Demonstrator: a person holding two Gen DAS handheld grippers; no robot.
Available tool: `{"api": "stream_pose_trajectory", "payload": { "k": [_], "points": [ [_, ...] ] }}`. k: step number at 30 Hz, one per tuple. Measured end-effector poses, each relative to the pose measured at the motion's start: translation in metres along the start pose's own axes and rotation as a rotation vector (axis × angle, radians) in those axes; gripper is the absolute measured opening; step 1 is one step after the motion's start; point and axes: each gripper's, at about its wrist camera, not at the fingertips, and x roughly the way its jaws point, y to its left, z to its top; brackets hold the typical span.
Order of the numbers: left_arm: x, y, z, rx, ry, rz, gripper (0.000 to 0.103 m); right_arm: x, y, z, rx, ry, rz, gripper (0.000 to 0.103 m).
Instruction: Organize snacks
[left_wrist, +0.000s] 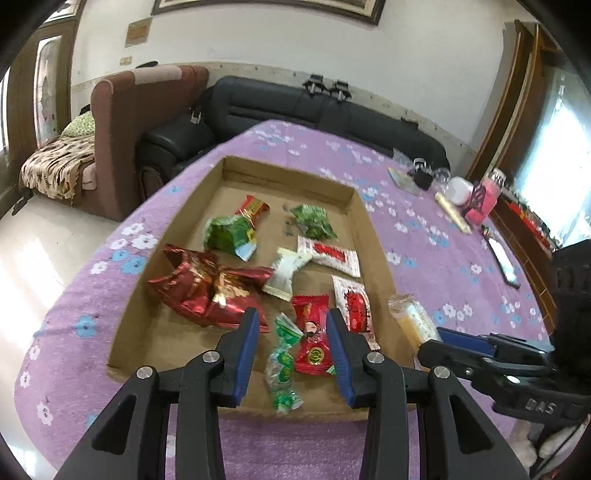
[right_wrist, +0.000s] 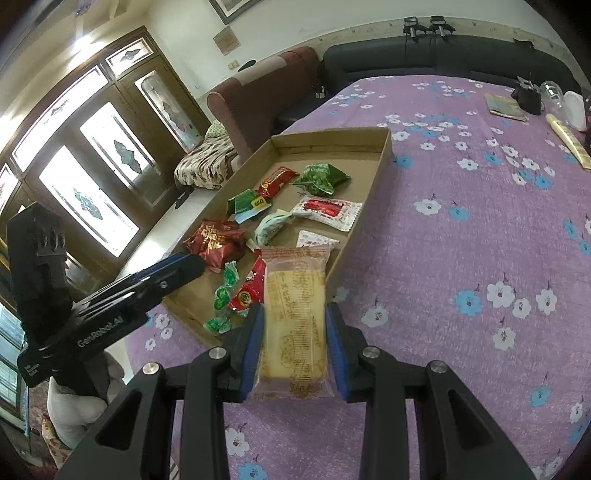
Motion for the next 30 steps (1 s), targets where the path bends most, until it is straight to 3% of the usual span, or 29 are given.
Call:
{"api": "stream_pose_trajectory", "payload": {
  "k": [7, 8, 9, 10, 21, 26, 30],
  "points": [
    [0.046, -0.029, 0.008, 0.116, 0.131, 0.039, 0.047, -0.010, -0.005, -0.002, 0.000, -0.021, 0.011, 0.033],
    [0.052, -0.032, 0.008, 0.132, 0.149, 0.046, 0.042, -0.011, -0.006, -0.002, 0.001, -0.024, 0.012, 0.033],
    [0.058, -0.034, 0.007, 0.140, 0.161, 0.047, 0.023, -0.014, -0.006, -0.003, 0.002, -0.029, 0.013, 0.033],
    [0.061, -0.034, 0.007, 0.141, 0.168, 0.041, 0.020, -0.015, -0.007, -0.003, 0.003, -0.032, 0.013, 0.033],
    [0.007, -0.005, 0.020, -0.021, 0.028, -0.097, 0.018, -0.021, -0.019, -0.002, 0.027, -0.053, 0.019, 0.033],
    [-0.017, 0.007, 0.033, -0.046, -0.035, -0.103, 0.018, -0.020, -0.012, 0.005, 0.010, -0.060, 0.019, 0.033],
    [-0.018, 0.015, 0.048, -0.042, -0.041, -0.099, 0.018, -0.018, -0.005, 0.013, -0.008, -0.066, 0.014, 0.033]
  ]
}}
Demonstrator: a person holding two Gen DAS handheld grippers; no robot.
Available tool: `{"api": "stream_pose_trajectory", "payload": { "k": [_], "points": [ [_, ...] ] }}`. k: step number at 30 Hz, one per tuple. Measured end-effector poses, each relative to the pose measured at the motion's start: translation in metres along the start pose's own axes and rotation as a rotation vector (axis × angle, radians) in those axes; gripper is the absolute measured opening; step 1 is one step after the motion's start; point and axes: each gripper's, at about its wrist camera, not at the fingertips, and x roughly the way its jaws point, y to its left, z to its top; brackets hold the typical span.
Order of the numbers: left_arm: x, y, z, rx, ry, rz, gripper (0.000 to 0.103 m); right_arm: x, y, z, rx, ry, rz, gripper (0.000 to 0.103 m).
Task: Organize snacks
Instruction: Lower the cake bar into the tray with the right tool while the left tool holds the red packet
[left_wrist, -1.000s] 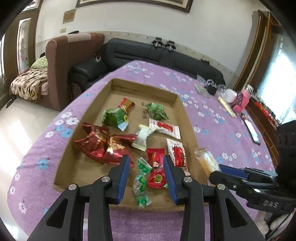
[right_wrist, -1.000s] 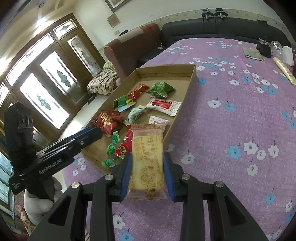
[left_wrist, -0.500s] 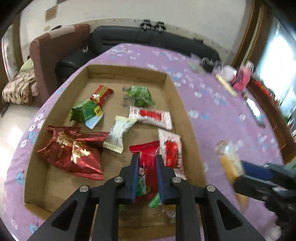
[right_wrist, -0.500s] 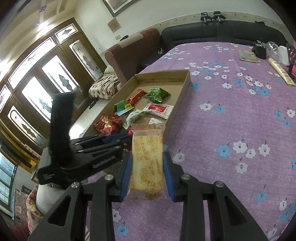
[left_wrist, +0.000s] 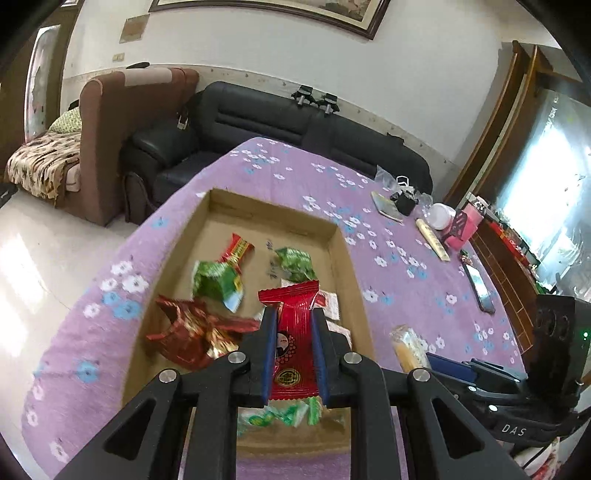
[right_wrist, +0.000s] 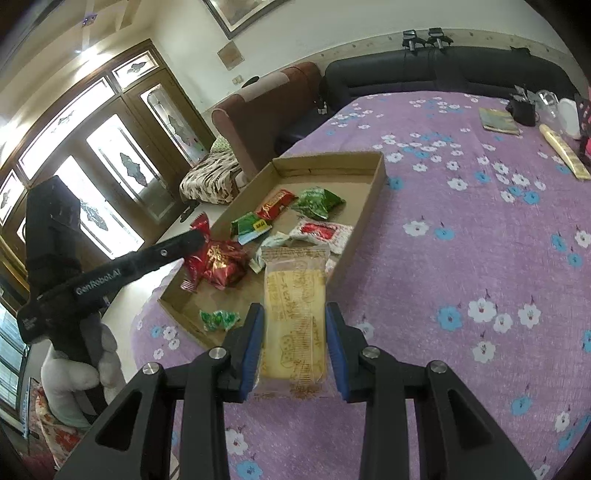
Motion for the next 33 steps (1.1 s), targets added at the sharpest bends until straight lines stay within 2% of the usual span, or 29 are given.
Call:
{"api": "stream_pose_trajectory", "payload": {
  "k": [7, 13, 23, 33],
  "points": [
    [0.016, 0.002, 0.035, 0.074, 0.012, 0.064, 0.018, 0.016, 0.013, 0.027, -0.039, -0.012, -0.019, 0.033],
    [0.049, 0.004, 0.054, 0.064, 0.060, 0.065, 0.018, 0.043, 0.026, 0.042, -0.042, 0.028, 0.001, 0.033],
    [0.098, 0.001, 0.054, 0.067, 0.134, 0.094, 0.018, 0.084, 0.046, 0.029, -0.137, 0.068, -0.087, 0.033],
    [0.117, 0.000, 0.054, 0.076, 0.152, 0.128, 0.019, 0.095, 0.047, 0.023, -0.136, 0.069, -0.105, 0.033]
  ]
}}
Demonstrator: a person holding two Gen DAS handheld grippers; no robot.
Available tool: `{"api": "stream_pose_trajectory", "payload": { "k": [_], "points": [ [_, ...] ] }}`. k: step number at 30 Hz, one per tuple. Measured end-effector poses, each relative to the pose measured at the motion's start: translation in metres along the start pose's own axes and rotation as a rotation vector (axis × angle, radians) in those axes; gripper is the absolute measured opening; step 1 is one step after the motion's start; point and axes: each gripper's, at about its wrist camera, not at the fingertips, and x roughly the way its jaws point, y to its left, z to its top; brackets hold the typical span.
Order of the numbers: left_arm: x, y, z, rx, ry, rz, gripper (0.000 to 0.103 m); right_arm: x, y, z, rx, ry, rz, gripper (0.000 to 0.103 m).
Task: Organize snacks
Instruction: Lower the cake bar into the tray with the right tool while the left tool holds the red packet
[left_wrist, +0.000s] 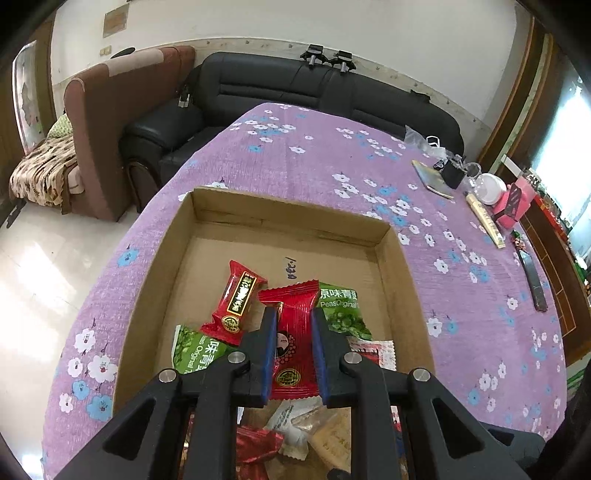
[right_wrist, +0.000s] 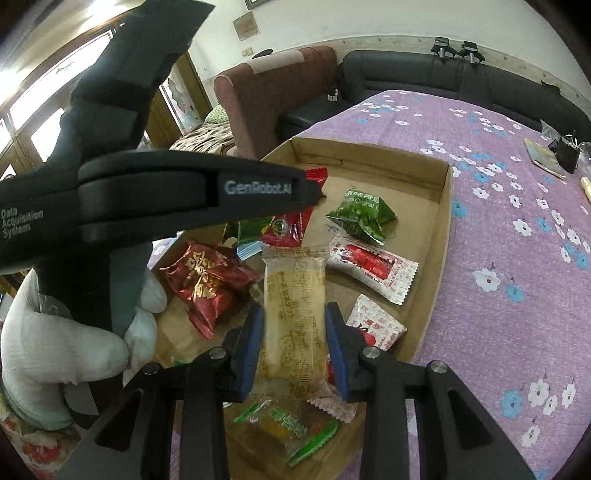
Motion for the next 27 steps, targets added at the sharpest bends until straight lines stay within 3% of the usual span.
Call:
{"api": "stream_pose_trajectory", "payload": {
  "k": [19, 27],
  "points": [
    [0.015, 0.000, 0.001, 0.006, 0.010, 0.037, 0.019, 0.004, 0.001, -0.002, 0.005, -0.016, -0.002, 0.033],
    [0.014, 0.000, 0.002, 0.010, 0.008, 0.039, 0.019, -0.004, 0.008, -0.001, -0.060, -0.103, -0.123, 0.033]
  ]
}}
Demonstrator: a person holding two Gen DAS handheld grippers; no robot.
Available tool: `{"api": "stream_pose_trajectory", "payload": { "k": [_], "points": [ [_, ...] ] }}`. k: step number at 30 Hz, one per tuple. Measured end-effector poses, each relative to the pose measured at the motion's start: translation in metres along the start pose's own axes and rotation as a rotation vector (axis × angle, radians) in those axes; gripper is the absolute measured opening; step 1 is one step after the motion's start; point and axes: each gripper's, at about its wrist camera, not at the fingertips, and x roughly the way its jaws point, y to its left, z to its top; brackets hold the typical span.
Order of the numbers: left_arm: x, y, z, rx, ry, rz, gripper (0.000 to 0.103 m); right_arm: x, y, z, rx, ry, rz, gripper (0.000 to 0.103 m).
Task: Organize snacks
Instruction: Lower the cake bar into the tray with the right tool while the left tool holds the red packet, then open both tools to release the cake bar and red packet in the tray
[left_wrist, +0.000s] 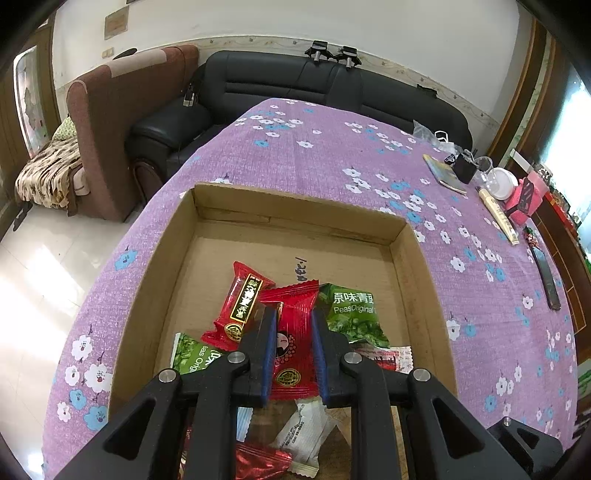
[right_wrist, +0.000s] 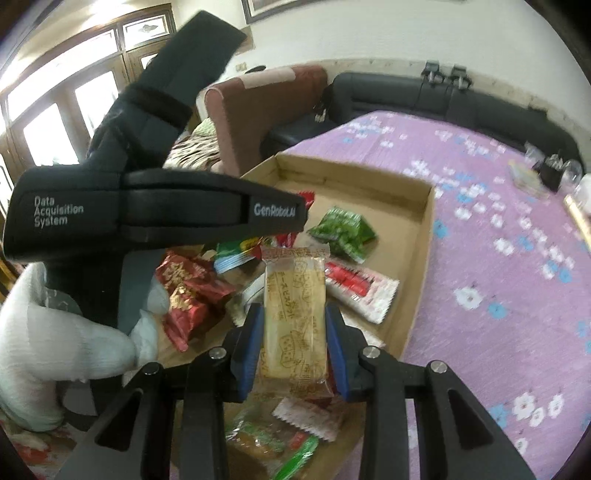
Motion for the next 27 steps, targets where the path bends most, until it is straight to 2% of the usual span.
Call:
{"api": "stream_pose_trajectory", "payload": {
  "k": [6, 27],
  "points": [
    [0.001, -0.002, 0.000, 0.004, 0.005, -0.002, 0.019, 0.000, 0.006, -0.003, -0.009, 0.018, 0.060, 0.033],
    [-0.001, -0.004, -0.003, 0.018, -0.005, 0.013, 0.019, 0.017, -0.010, 0.000, 0.046, 0.040, 0.090, 0.033]
  ]
}}
